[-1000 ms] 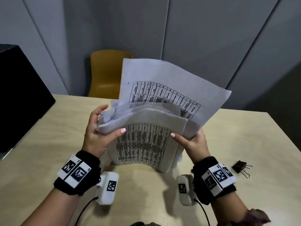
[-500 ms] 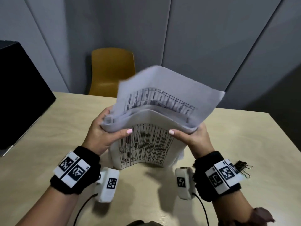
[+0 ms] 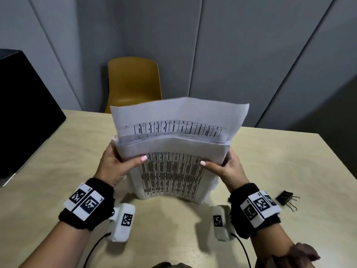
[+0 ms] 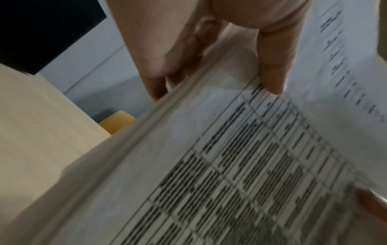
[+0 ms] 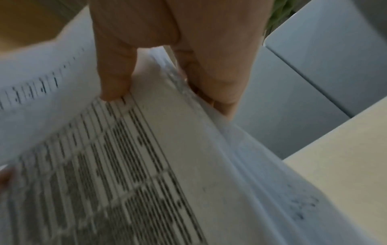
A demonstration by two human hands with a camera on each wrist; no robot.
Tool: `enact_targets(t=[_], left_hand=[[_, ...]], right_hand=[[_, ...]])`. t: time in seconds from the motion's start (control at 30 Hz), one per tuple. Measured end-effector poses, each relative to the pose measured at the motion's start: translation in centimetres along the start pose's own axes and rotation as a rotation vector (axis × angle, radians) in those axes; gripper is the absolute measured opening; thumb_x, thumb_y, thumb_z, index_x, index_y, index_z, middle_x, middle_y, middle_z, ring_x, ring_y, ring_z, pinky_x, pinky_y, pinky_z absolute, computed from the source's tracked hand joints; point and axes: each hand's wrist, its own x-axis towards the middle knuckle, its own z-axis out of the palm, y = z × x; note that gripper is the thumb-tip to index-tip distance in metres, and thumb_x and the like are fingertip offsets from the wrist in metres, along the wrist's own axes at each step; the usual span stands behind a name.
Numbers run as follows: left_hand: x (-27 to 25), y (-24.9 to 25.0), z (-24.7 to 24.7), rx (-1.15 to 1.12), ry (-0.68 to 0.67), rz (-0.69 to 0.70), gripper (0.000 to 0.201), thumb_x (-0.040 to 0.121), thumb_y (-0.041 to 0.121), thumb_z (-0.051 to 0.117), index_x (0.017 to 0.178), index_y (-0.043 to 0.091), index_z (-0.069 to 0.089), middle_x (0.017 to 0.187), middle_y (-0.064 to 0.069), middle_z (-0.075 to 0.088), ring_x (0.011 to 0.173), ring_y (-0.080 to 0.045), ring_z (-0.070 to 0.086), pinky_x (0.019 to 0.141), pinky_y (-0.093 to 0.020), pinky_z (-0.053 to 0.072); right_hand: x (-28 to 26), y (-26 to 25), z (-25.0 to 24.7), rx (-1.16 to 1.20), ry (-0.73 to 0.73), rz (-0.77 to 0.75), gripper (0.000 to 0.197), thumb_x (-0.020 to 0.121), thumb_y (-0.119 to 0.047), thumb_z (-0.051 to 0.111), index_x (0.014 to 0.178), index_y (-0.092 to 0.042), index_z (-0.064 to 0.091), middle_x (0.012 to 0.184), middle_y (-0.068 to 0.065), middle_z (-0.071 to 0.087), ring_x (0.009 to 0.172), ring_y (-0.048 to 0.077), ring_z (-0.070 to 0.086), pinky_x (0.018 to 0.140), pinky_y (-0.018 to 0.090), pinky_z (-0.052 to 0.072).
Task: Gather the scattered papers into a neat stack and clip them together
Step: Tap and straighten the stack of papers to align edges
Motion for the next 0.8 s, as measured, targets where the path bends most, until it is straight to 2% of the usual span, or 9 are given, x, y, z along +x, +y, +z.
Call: enact_targets(t=[0.1,0.17,0.23,0.3,0.37,0.47,0.57,0.67,0.8], left_hand=[[-0.7,-0.7,1.6,0.049,0.036,-0.08,0.034,0.064,0.013,0.082,0.094,0.016,0.066,0.088,0.003,0.072,0.088,-0.014,0.067,0.083,-0.031,0.053],[-0.8,-0.2,2.5,0.125,0.063,-0.057,0.015,0.077,0.01,0.071,0.081,0.022,0.064,0.081,0.002,0.067,0.081,-0.014,0.064,0.073,-0.025,0.051],[-0.5,0.6,2.4,0.117,0.075,-0.004,0.017,0.076,0.008,0.072,0.079,0.022,0.062,0.079,0.005,0.066,0.074,-0.004,0.064,0.063,-0.013,0.049],[-0.3,1.3,1.8,0.069,0.038,0.038,0.031,0.064,0.013,0.082,0.09,0.013,0.065,0.085,0.007,0.07,0.078,0.001,0.066,0.066,-0.008,0.049],[-0.4,1.1,1.2,0.041,-0.009,0.092,0.063,0.054,0.021,0.085,0.108,0.001,0.059,0.101,-0.001,0.069,0.091,-0.005,0.066,0.074,-0.011,0.05],[-1.0,1.3,1.6,0.032,-0.032,0.156,0.085,0.047,0.032,0.084,0.117,-0.005,0.051,0.11,-0.01,0.066,0.099,-0.012,0.066,0.077,-0.014,0.051],[-1.0,2.8,2.6,0.013,-0.023,0.21,0.086,0.049,0.024,0.079,0.125,0.007,0.04,0.109,-0.001,0.061,0.097,-0.003,0.065,0.075,-0.013,0.051],[-0.7,3.3,2.2,-0.038,-0.036,0.214,0.096,0.05,0.02,0.078,0.134,0.014,0.031,0.111,-0.001,0.058,0.099,-0.005,0.065,0.074,-0.016,0.053],[-1.1,1.2,1.4,-0.027,-0.025,0.07,0.094,0.047,0.021,0.088,0.127,0.0,0.044,0.107,-0.001,0.064,0.094,-0.001,0.065,0.074,-0.014,0.053]], right_hand=[[-0.2,1.1,1.0,-0.054,0.005,0.028,0.023,0.076,0.005,0.068,0.085,-0.016,0.067,0.075,-0.009,0.075,0.077,0.008,0.068,0.068,0.02,0.055],[-0.2,0.8,1.7,-0.024,0.041,-0.007,0.022,0.078,0.008,0.064,0.082,-0.014,0.067,0.071,-0.01,0.073,0.073,0.007,0.067,0.067,0.019,0.055],[-0.1,-0.1,1.5,0.029,0.051,-0.043,0.023,0.078,0.01,0.062,0.084,-0.012,0.065,0.069,-0.013,0.073,0.069,0.001,0.067,0.065,0.016,0.054],[-0.2,-0.3,0.7,0.034,0.081,-0.069,0.027,0.075,0.011,0.066,0.086,-0.014,0.062,0.071,-0.013,0.073,0.069,-0.001,0.066,0.064,0.014,0.053],[-0.6,-0.1,0.2,0.023,0.11,-0.073,0.035,0.071,0.01,0.07,0.091,-0.016,0.058,0.081,-0.007,0.072,0.074,0.001,0.066,0.065,0.016,0.053],[-1.1,0.0,0.7,0.016,0.102,-0.069,0.041,0.068,0.006,0.074,0.096,-0.019,0.057,0.09,-0.003,0.07,0.08,0.005,0.067,0.068,0.02,0.054],[-0.9,-0.8,1.3,0.022,0.095,-0.108,0.046,0.066,0.002,0.078,0.099,-0.023,0.057,0.093,-0.003,0.069,0.083,0.006,0.067,0.072,0.022,0.056],[-0.8,-1.5,1.1,0.006,0.086,-0.121,0.05,0.067,0.002,0.078,0.102,-0.024,0.054,0.098,-0.003,0.067,0.087,0.005,0.067,0.076,0.025,0.056],[-0.9,-0.6,0.7,0.015,0.081,-0.064,0.048,0.071,0.008,0.072,0.106,-0.017,0.053,0.096,-0.005,0.069,0.086,0.004,0.067,0.074,0.023,0.056]])
